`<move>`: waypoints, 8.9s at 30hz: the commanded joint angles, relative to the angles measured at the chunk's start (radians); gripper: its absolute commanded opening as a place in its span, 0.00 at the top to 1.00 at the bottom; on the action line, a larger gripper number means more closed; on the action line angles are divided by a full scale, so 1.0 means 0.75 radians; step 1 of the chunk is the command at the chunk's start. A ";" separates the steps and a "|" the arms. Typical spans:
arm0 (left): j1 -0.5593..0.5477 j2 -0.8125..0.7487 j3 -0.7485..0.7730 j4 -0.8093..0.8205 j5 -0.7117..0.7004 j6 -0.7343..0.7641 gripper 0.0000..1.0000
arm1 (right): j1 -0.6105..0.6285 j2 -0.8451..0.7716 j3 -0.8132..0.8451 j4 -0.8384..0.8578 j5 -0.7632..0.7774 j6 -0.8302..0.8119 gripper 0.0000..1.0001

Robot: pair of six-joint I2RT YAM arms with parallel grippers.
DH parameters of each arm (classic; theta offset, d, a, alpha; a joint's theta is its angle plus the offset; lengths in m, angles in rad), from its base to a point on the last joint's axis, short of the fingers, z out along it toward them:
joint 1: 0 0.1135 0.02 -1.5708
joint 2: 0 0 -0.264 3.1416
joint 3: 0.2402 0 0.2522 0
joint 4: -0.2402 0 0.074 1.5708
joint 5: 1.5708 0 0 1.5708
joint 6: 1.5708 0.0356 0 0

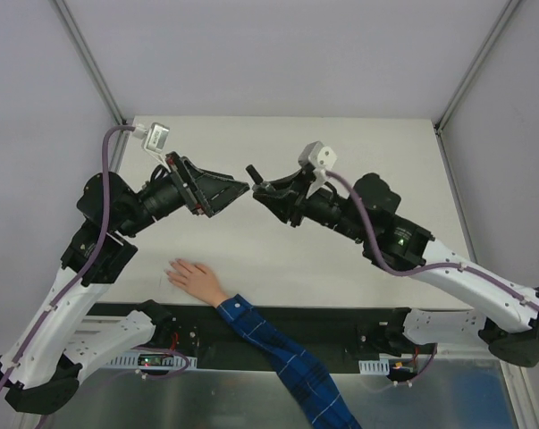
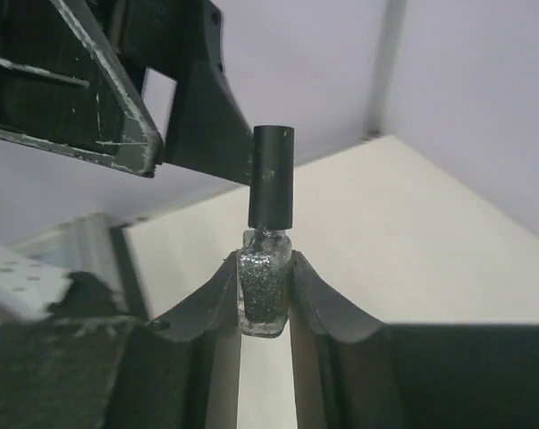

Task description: Paint the nails

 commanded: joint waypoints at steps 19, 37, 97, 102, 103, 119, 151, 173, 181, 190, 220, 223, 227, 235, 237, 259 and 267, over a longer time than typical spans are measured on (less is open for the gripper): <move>-0.013 0.068 -0.004 0.431 0.408 -0.063 0.58 | -0.308 0.021 -0.111 0.511 -0.939 0.774 1.00; -0.015 0.171 0.153 -0.013 0.003 -0.096 1.00 | 0.635 0.474 0.321 0.529 1.415 -1.068 1.00; -0.025 0.224 0.174 0.052 0.134 -0.078 1.00 | 0.598 0.338 0.208 0.511 1.421 -0.917 1.00; -0.025 0.205 0.174 0.042 0.124 -0.080 1.00 | 0.586 0.212 0.127 0.319 1.048 -0.664 1.00; -0.025 0.199 0.174 0.042 0.130 -0.078 0.97 | 0.577 0.189 0.110 0.298 0.988 -0.617 1.00; -0.025 0.119 0.059 0.306 0.369 -0.129 0.13 | -0.142 -0.191 -0.141 0.142 -0.411 0.426 1.00; -0.025 0.209 0.149 0.046 0.117 -0.161 1.00 | 0.616 0.339 0.235 0.389 1.348 -0.860 1.00; -0.025 0.154 0.019 0.351 0.346 -0.159 0.20 | -0.103 -0.148 -0.023 -0.015 -0.455 0.381 1.00; -0.025 0.214 0.012 0.506 0.432 -0.223 0.34 | -0.318 -0.118 -0.090 0.263 -0.835 0.699 1.00; -0.025 0.226 0.020 0.508 0.430 -0.209 0.68 | -0.345 -0.103 -0.107 0.304 -0.825 0.719 1.00; -0.029 0.271 0.192 -0.019 0.084 -0.196 0.77 | 0.326 -0.011 0.084 -0.083 0.477 -0.222 1.00; -0.029 0.226 0.152 0.042 0.128 -0.137 0.33 | 0.181 -0.089 0.035 -0.093 0.191 -0.032 1.00; -0.029 0.134 0.041 0.262 0.195 -0.110 0.20 | -0.046 -0.150 -0.002 -0.089 -0.174 0.179 1.00; -0.029 0.138 -0.028 0.512 0.314 -0.180 0.20 | -0.288 -0.126 -0.008 0.077 -0.736 0.571 1.00; -0.029 0.144 -0.039 0.600 0.348 -0.212 0.22 | -0.318 -0.116 -0.021 0.142 -0.808 0.617 1.00; -0.029 0.209 0.045 0.364 0.287 -0.164 1.00 | -0.048 -0.077 0.075 -0.196 -0.088 0.207 1.00; -0.033 0.205 0.104 0.054 -0.048 -0.180 1.00 | 0.534 0.293 0.261 0.235 1.370 -0.872 1.00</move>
